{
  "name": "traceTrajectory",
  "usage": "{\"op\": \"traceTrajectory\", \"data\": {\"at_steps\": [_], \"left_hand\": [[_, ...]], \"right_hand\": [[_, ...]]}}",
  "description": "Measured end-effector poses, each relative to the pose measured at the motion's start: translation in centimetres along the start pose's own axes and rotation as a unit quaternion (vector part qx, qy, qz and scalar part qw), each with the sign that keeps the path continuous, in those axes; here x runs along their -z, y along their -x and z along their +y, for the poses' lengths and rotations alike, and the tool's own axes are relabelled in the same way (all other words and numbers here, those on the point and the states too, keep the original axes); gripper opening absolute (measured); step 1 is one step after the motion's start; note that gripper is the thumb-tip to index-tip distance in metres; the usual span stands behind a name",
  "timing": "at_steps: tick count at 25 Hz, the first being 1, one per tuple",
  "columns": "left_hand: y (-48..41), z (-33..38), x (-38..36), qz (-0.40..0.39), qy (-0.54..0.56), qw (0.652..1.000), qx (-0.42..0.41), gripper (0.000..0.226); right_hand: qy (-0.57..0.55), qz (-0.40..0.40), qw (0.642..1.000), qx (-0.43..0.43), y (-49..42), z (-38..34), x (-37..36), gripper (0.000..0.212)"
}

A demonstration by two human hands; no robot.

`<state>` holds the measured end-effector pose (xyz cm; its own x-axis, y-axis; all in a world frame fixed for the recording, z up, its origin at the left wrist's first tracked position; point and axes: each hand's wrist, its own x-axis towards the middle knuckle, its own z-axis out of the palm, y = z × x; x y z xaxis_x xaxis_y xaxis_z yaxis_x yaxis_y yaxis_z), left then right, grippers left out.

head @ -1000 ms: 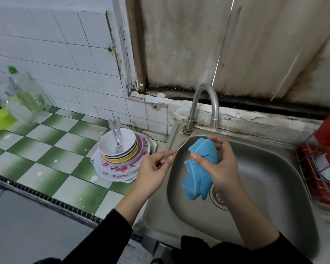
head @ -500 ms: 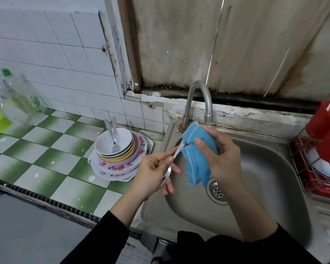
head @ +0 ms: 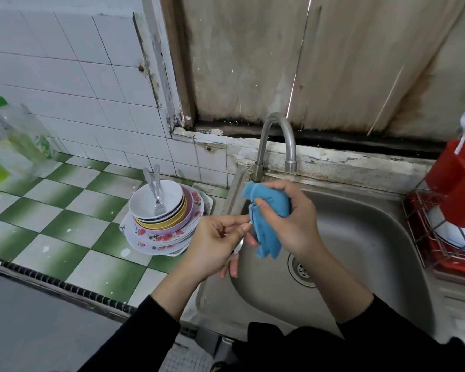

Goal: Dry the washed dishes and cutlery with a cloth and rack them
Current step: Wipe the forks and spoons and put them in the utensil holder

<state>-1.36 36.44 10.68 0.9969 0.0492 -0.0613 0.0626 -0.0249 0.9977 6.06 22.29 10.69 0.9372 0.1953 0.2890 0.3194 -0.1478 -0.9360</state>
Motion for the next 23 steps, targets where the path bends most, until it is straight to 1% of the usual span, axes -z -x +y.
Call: {"op": "traceTrajectory", "data": {"at_steps": [1,2,3,5,6,7,9,11,12,13,15,16,17,19,21,23], "left_hand": [[0.0,0.1,-0.1,-0.009,0.006,1.0,-0.006,0.021],[0.1,0.4,-0.2,-0.021,0.007,1.0,-0.011,0.025],[0.2,0.7,-0.2,-0.032,-0.009,0.999,-0.016,0.033],[0.2,1.2,-0.3,-0.033,-0.091,0.995,-0.036,0.046],[0.1,1.4,-0.4,-0.016,-0.126,0.99,-0.056,0.047],[0.0,1.6,-0.5,0.008,-0.139,0.988,-0.074,0.045],[-0.1,2.0,-0.6,0.043,-0.105,0.99,-0.083,0.04],[-0.1,2.0,-0.6,0.043,-0.063,0.994,-0.076,0.034],[-0.1,1.9,-0.5,0.043,-0.057,0.995,-0.072,0.032],[0.0,1.8,-0.3,0.045,-0.052,0.995,-0.068,0.033],[0.1,1.6,0.2,0.047,-0.049,0.996,-0.064,0.036],[0.1,1.6,0.3,0.045,-0.054,0.996,-0.062,0.036],[0.1,1.7,0.3,0.043,-0.06,0.995,-0.061,0.035],[0.0,1.8,0.2,0.046,-0.053,0.995,-0.065,0.034],[-0.2,2.1,-0.1,0.048,-0.02,0.997,-0.062,0.03],[-0.3,2.2,-0.3,0.041,0.005,0.997,-0.061,0.026]], "right_hand": [[-0.004,0.006,1.0,0.005,0.0,-0.1,-0.1,0.034],[-0.006,0.032,0.999,0.008,-0.2,-0.1,0.0,0.034],[-0.012,0.065,0.998,0.008,-0.7,-0.2,0.2,0.032],[-0.041,0.12,0.992,0.011,-1.5,-0.3,0.7,0.025],[-0.053,0.132,0.99,0.022,-1.6,-0.3,0.8,0.022],[-0.062,0.128,0.989,0.034,-1.3,-0.3,0.7,0.021],[-0.068,0.077,0.994,0.038,-0.3,-0.1,0.1,0.022],[-0.062,0.021,0.998,0.023,0.6,0.1,-0.3,0.025],[-0.057,0.022,0.998,0.022,0.7,0.1,-0.3,0.028],[-0.062,0.051,0.997,0.018,0.3,0.1,-0.1,0.029],[-0.092,0.134,0.987,0.005,-0.9,-0.1,0.8,0.028],[-0.101,0.156,0.983,0.003,-1.5,-0.1,1.4,0.027],[-0.1,0.15,0.984,0.009,-1.7,0.0,1.8,0.027],[-0.068,0.088,0.993,0.024,-1.3,0.1,1.7,0.028],[-0.013,0.035,0.998,0.048,-0.3,0.1,1.0,0.029],[0.016,0.034,0.996,0.085,0.1,0.0,0.6,0.025]]}}
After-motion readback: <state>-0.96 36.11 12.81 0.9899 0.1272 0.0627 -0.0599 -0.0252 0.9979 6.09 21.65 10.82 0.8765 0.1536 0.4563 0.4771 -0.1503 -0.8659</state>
